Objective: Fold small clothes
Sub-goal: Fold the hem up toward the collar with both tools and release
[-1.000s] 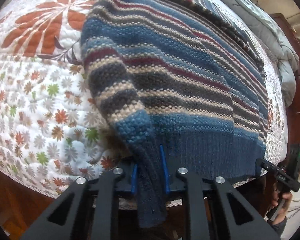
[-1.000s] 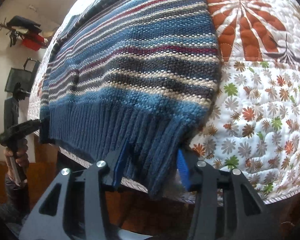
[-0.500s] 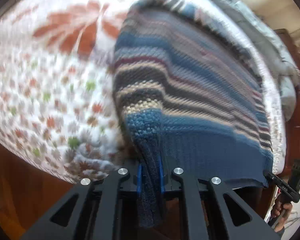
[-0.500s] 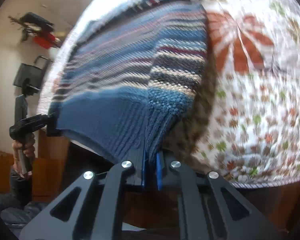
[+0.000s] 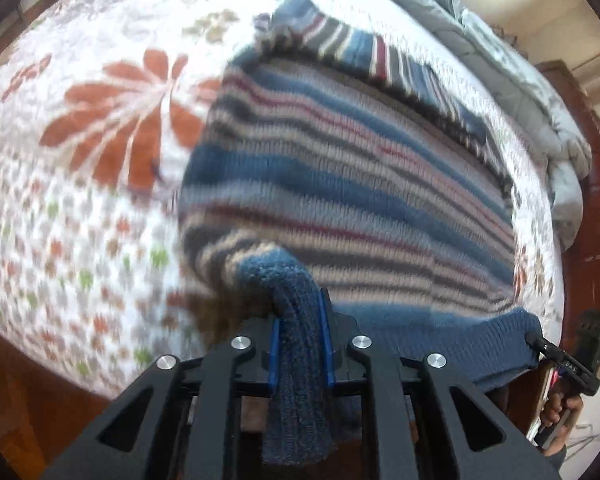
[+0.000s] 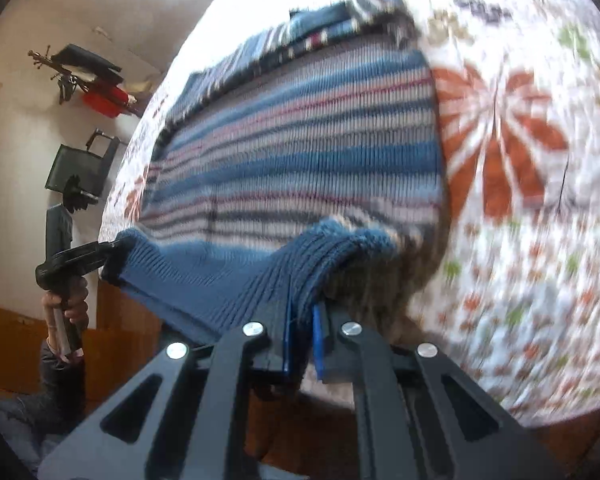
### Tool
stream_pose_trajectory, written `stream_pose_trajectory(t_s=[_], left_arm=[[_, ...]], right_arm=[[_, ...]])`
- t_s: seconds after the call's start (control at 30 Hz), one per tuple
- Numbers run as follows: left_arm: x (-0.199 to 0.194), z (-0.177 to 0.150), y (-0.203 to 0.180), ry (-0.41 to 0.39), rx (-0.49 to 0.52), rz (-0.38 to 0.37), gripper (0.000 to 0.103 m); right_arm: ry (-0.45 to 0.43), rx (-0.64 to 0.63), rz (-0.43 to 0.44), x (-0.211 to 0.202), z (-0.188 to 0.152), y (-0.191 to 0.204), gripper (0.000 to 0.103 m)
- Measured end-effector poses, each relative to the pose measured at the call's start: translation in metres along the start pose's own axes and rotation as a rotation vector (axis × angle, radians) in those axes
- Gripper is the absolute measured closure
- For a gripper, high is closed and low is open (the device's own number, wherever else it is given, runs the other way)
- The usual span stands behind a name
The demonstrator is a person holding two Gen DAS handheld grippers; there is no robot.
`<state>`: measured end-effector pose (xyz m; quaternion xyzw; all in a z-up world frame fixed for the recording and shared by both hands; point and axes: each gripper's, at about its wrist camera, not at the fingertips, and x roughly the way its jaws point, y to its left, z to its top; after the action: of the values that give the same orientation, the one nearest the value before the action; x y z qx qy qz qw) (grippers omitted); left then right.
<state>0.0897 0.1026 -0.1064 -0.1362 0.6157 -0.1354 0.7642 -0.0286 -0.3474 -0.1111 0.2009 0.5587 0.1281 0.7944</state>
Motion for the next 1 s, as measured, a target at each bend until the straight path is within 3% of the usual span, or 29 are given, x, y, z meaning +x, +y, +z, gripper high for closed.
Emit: stream_pose_trajectory(t_s=[0.23, 0.3, 0.37, 0.43, 0.53, 0.6, 0.67, 0.73, 0.83, 1.0], left_arm=[[0.015, 0.047, 0.007, -0.027, -0.033, -0.003, 0.081], [0.021, 0.054, 0.010, -0.019, -0.045, -0.006, 0.078], [0.027, 0.062, 0.012, -0.012, -0.079, -0.035, 0.075], [0.026, 0.066, 0.019, 0.001, -0.122, -0.088, 0.073], [0.015, 0.068, 0.030, -0.016, -0.162, -0.143, 0.068], [0.003, 0.069, 0.036, -0.043, -0.180, -0.165, 0.059], [-0.020, 0.070, 0.043, -0.133, -0.187, -0.099, 0.042], [-0.039, 0.069, 0.046, -0.215, -0.157, -0.010, 0.039], [-0.046, 0.070, 0.038, -0.225, -0.072, 0.093, 0.038], [-0.030, 0.067, 0.006, -0.198, 0.117, 0.148, 0.038]], right_arm=[[-0.026, 0.053, -0.002, 0.006, 0.058, -0.025, 0.094], [-0.014, 0.079, -0.012, 0.012, 0.070, -0.034, 0.085], [-0.032, 0.086, -0.080, 0.011, 0.078, -0.042, 0.063], [-0.055, 0.059, -0.153, 0.006, 0.083, -0.043, 0.063], [-0.071, 0.030, -0.183, -0.004, 0.083, -0.043, 0.062], [-0.075, 0.004, -0.211, -0.010, 0.080, -0.042, 0.062], [-0.076, -0.005, -0.216, -0.012, 0.076, -0.042, 0.062], [-0.072, -0.010, -0.204, -0.012, 0.073, -0.039, 0.062], [-0.076, -0.037, -0.199, -0.012, 0.075, -0.032, 0.055], [-0.070, -0.123, -0.206, 0.001, 0.083, -0.006, 0.042]])
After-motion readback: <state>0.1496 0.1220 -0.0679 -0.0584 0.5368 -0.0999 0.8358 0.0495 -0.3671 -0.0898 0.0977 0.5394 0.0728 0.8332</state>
